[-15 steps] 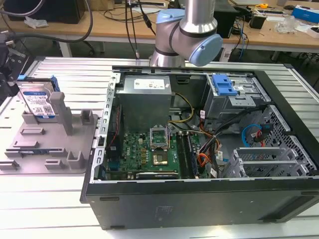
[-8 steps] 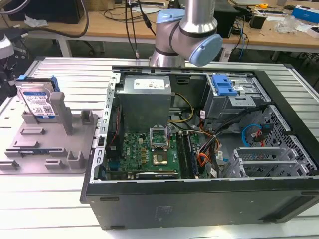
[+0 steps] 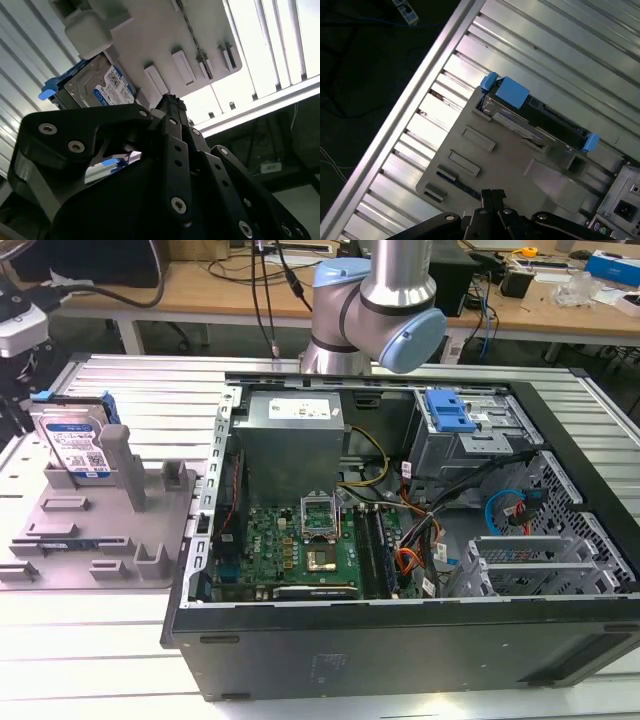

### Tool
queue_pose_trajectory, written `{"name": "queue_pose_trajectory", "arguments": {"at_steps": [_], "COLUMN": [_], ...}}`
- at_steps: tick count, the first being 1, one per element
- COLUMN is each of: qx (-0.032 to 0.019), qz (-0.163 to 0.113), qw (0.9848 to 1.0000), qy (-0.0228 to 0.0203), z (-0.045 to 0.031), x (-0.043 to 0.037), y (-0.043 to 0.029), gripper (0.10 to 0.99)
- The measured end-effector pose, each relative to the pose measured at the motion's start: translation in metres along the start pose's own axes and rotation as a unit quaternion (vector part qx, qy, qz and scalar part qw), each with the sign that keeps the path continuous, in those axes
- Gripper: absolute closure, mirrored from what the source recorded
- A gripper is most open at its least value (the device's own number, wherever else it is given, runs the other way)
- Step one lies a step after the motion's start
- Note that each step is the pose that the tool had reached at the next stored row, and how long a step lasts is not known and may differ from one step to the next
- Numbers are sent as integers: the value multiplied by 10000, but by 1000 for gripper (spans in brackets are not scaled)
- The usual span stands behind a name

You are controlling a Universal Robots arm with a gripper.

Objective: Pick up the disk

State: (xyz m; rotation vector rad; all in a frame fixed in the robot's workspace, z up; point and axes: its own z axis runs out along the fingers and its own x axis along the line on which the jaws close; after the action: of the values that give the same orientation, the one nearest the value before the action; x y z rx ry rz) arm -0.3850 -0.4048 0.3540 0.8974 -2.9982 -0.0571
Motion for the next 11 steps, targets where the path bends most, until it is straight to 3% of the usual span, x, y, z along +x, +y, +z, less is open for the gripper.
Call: {"name": "queue_pose_trajectory", "arguments": {"at_steps": [3,4,7,11], "qx": [0,0,1,34], "qz": [-376,-569,-1055,-1377], "qw": [9993,9984,9944,9905], "qy": [14,22,40,14], "z": [1,1,5,7], "x": [0,0,-4,-5], "y": [0,0,-3,-4], "gripper": [792,671,486,486]}}
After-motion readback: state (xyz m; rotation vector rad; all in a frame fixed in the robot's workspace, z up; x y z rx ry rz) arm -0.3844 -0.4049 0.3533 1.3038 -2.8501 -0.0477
